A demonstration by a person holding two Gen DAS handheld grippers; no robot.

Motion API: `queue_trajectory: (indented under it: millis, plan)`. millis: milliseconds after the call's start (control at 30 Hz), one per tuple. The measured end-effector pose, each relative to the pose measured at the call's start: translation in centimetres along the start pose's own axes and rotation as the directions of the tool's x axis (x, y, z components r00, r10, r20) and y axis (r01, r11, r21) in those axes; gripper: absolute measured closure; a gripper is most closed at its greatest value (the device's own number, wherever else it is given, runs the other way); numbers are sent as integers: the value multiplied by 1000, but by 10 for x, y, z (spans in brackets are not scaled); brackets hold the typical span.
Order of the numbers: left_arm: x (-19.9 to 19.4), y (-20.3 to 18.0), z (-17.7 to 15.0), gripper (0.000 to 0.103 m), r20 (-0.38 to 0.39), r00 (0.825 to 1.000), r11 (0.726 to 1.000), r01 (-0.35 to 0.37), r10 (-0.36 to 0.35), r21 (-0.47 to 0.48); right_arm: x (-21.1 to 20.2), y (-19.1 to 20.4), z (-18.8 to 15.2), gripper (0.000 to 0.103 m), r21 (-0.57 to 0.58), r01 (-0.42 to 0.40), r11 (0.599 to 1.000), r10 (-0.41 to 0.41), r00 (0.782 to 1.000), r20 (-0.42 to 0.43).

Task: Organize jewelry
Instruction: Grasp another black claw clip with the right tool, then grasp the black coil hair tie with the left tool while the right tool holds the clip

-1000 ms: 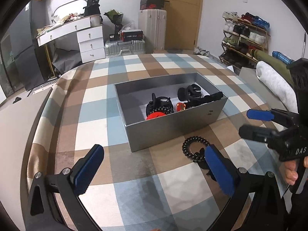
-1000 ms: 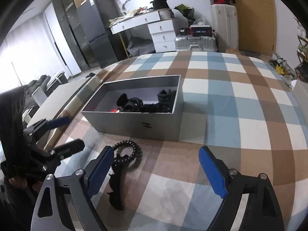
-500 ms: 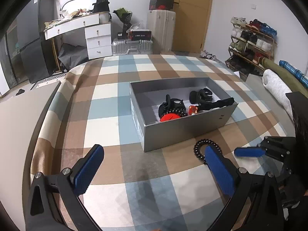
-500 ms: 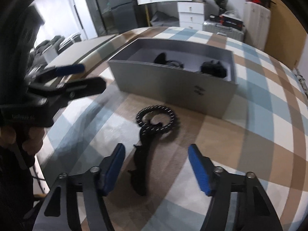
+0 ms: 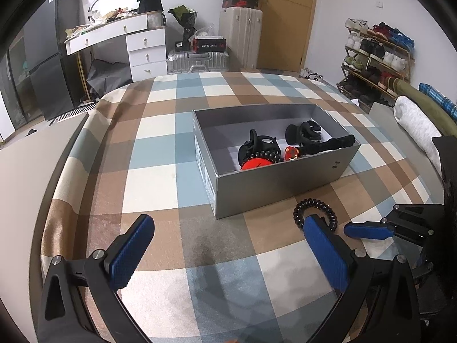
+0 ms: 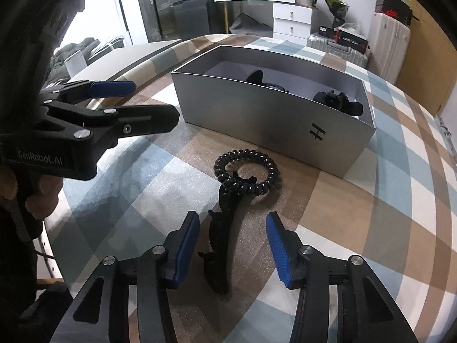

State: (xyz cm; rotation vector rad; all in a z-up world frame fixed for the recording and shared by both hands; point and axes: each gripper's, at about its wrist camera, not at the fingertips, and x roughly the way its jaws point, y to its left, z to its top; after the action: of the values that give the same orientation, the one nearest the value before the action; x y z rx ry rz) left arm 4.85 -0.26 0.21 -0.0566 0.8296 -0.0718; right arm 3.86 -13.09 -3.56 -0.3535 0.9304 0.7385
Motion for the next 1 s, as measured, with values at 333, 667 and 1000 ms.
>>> queue_trajectory:
  millis: [333,667,1000]
  plan:
    - [3,-4,-2,1,-14,1000,1000,2,-2,18,-1,11,2,88,-72,-15,997,15,1000,10]
    - [3,-7,-2,1,-23,999,999,23,-23,23,-9,14,-3,88,-124,-102,987,99,995,-28]
    - [5,-9,-3,1,-33,999,1000,26,-26,6,-51,2,2,88,-131,-88,988,97,993,60]
